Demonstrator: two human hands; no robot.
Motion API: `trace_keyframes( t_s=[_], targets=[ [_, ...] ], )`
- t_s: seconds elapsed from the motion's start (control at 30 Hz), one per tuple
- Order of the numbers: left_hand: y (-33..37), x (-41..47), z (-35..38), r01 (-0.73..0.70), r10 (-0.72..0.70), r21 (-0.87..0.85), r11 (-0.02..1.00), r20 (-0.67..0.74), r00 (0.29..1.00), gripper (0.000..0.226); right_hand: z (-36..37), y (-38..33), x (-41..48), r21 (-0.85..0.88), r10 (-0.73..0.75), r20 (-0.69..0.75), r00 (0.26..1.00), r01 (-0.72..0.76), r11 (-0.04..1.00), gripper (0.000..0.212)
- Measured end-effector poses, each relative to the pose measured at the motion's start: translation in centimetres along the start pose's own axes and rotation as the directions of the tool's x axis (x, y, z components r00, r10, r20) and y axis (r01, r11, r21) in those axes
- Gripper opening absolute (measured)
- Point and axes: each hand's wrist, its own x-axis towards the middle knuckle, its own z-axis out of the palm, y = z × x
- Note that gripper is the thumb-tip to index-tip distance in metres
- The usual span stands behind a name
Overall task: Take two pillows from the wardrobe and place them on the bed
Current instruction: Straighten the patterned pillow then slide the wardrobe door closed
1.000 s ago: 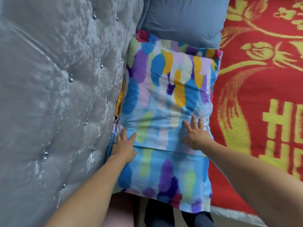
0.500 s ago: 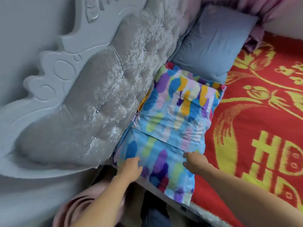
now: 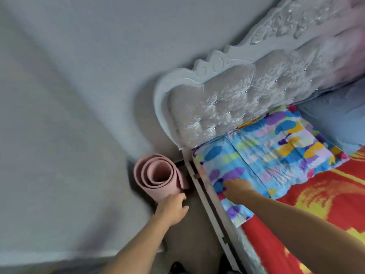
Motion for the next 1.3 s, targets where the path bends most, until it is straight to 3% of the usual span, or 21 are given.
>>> trace_keyframes(
  t_s=[0.2, 0.57, 0.83, 1.1, 1.3],
  targets=[
    [-8.0, -12.2, 2.2, 0.17, -0.174, -0.092, 0.981, -0.035, 0.984, 0.042, 1.6, -12.4, -4.5, -0.133, -0.225, -0.019, 0.974, 0.221, 0.966, 0.026],
    [-27.7, -42.0, 6.5, 0.405, -0.427, -0.185, 0.895, -0.096, 0.899, 0.034, 12.3, -34.5, -17.8, -0.309, -0.392, 0.053, 0.918, 0.389, 0.868, 0.032],
    [-38.8, -57.8, 6.4, 0.592, -0.677, -0.352, 0.725, -0.2, 0.708, 0.037, 13.9, -54.3, -24.8, -0.435, -0.697, 0.105, 0.709, 0.663, 0.609, 0.032],
    [-50.7, -66.2, 5.6, 0.669, -0.814, -0.486, 0.562, -0.183, 0.551, 0.038, 14.4, -74.9, -25.9, -0.461, -0.859, 0.13, 0.496, 0.797, 0.39, 0.035],
    [-61.6, -71.9, 1.4, 0.718, -0.877, -0.512, 0.472, -0.19, 0.441, 0.036, 12.9, -91.1, -26.7, -0.409, -0.916, 0.082, 0.393, 0.852, 0.328, 0.03]
  ],
)
